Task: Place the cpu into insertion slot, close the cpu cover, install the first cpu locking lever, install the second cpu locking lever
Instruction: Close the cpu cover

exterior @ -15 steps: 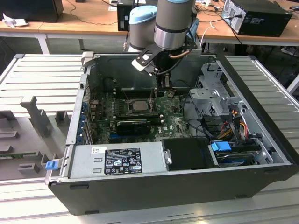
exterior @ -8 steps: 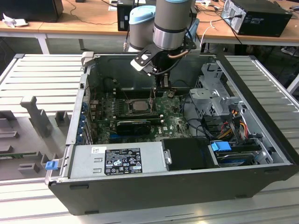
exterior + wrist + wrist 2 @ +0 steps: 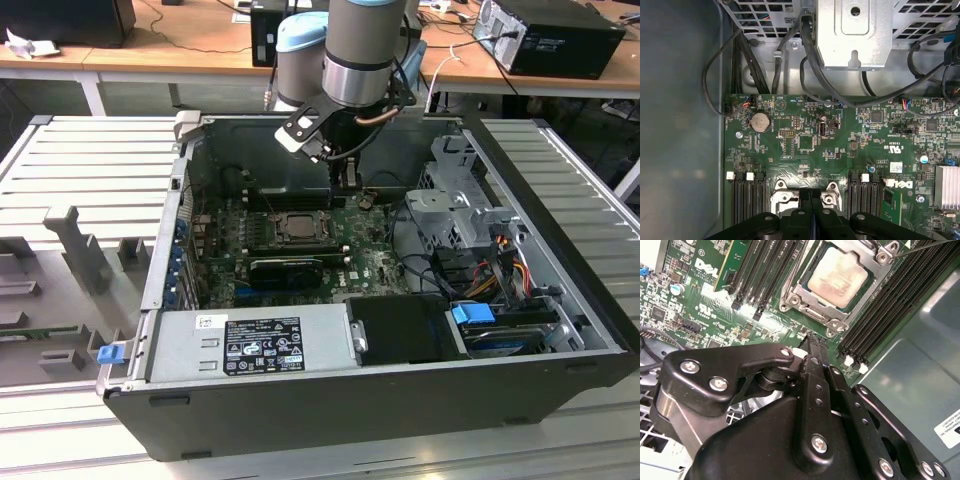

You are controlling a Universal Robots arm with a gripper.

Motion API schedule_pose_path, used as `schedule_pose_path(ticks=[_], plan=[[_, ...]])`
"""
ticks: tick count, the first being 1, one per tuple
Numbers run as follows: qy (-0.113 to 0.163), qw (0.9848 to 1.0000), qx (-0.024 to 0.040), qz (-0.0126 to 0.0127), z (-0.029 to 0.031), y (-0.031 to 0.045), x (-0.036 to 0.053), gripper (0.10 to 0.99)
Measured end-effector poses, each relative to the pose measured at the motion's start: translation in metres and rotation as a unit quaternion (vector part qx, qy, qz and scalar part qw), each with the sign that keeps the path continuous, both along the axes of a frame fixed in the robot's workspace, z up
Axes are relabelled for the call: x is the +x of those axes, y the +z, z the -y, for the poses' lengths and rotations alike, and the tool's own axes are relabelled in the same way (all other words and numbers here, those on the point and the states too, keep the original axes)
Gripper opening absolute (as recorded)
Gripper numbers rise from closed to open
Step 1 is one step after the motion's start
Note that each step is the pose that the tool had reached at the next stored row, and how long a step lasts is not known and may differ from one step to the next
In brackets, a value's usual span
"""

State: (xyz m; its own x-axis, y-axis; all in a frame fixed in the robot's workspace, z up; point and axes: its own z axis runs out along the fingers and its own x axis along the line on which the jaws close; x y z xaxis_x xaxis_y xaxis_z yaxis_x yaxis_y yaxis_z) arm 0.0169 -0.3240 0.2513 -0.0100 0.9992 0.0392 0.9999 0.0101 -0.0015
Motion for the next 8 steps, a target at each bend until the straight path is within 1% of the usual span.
schedule_pose_path(ticks=[8], plan=[[0.0,1.0,0.0,0.0,0.0,0.0,-0.003,0.106]])
